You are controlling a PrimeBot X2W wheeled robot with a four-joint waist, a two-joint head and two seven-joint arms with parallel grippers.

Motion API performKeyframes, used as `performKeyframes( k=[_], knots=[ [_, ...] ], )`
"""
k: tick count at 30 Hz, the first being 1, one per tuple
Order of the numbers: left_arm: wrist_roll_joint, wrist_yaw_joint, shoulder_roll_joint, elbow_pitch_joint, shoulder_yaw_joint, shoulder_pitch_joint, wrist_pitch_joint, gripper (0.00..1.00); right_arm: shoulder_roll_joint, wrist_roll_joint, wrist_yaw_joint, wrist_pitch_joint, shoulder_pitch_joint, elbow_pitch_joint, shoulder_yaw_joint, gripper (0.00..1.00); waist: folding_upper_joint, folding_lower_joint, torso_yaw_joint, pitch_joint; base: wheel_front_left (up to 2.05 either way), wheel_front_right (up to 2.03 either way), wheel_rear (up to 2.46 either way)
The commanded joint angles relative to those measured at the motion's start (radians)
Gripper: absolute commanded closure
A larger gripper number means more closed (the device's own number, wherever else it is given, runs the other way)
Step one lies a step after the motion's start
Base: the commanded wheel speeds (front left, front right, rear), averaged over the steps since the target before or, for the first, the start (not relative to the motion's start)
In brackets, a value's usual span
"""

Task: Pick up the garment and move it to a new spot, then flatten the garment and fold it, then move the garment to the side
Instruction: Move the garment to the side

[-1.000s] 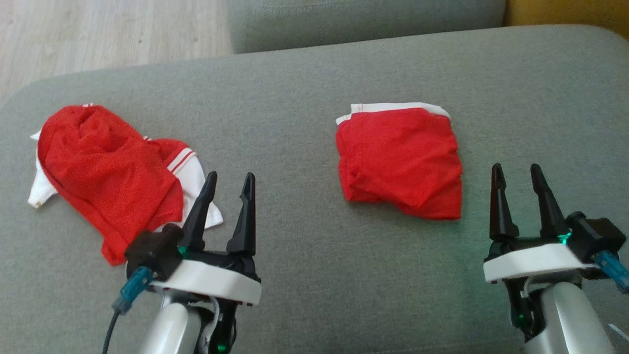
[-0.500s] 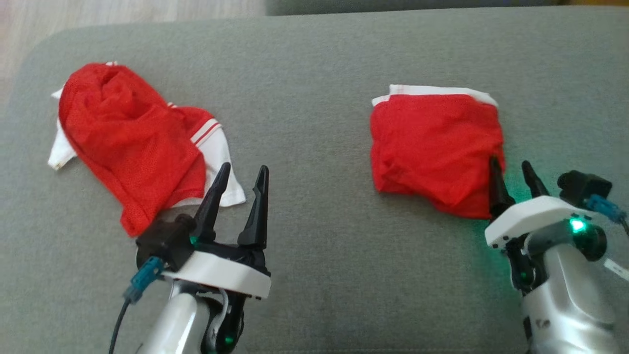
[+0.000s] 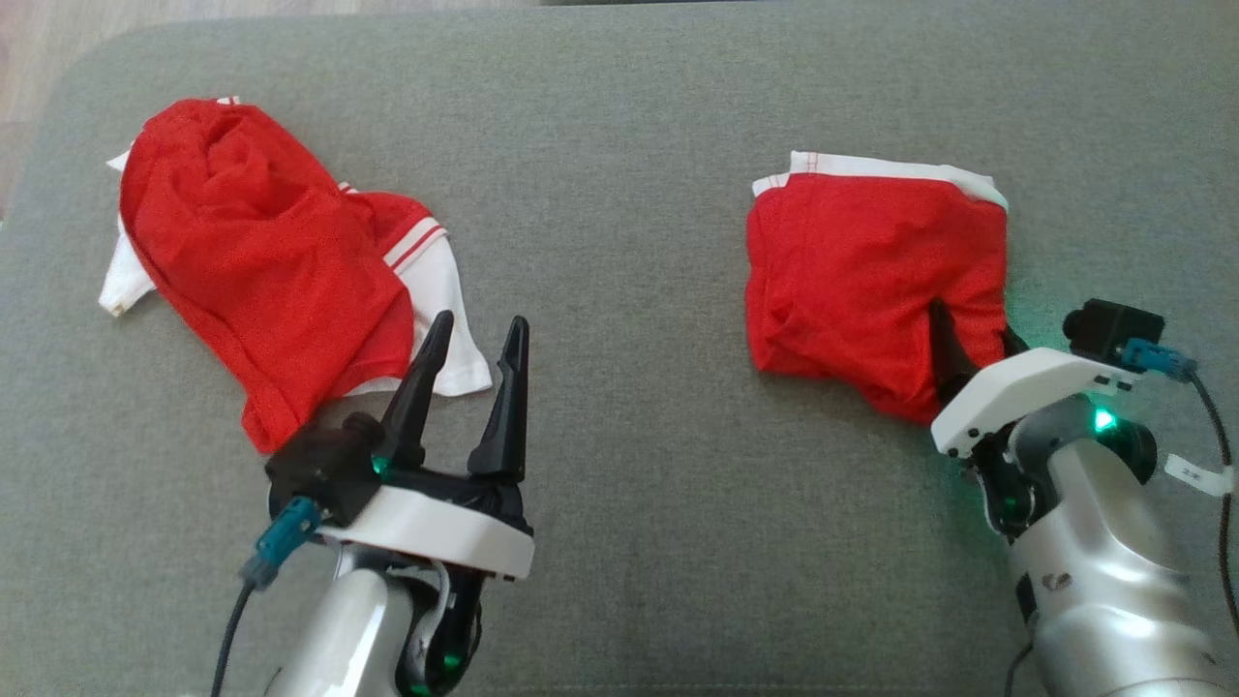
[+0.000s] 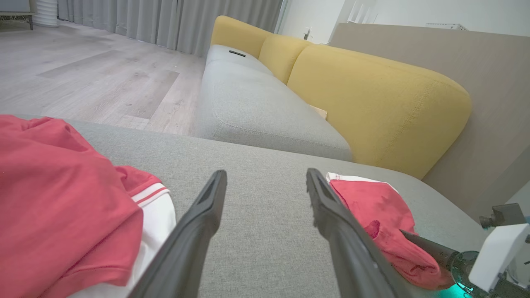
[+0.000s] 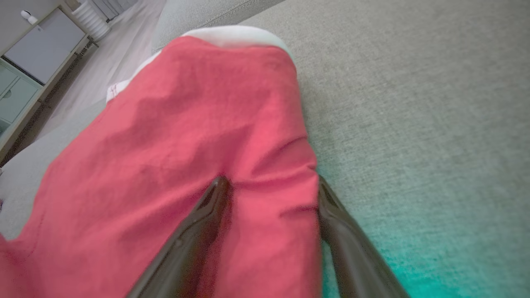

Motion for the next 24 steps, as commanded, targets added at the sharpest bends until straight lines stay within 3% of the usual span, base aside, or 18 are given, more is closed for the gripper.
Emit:
performKeyframes(
  k=[1,2,6,11,24],
  knots=[
    [-0.002,0.002,0.002,-0.031,0.024,-0.046,-0.008,0.00,0.020,-0.009,0.007,0.004,0.001,0.016,0.042,0.12,0.0000,-0.0001,-0.004,-0.001,0.00,0.00,0.00],
    [-0.002,0.004,0.002,-0.031,0.024,-0.048,-0.008,0.00,0.020,-0.021,0.007,-0.004,-0.006,0.024,0.047,1.00,0.0000,-0.0001,-0.007,-0.002,0.00,0.00,0.00],
    [-0.001,0.008,0.002,-0.033,0.026,-0.053,-0.008,0.00,0.007,-0.112,0.007,-0.036,-0.039,0.031,0.057,1.00,0.0000,-0.0001,-0.021,-0.005,0.00,0.00,0.00],
    [0.002,0.009,0.002,-0.040,0.030,-0.051,-0.008,0.00,-0.079,-0.205,0.007,-0.042,-0.077,-0.016,0.091,1.00,0.0000,-0.0001,-0.037,-0.002,0.00,0.00,0.00],
    [-0.008,0.003,0.002,-0.053,0.020,-0.075,-0.008,0.00,-0.490,-0.241,0.007,0.112,-0.118,-0.130,0.290,1.00,0.0000,-0.0001,-0.024,0.044,0.00,0.00,0.00]
  ],
)
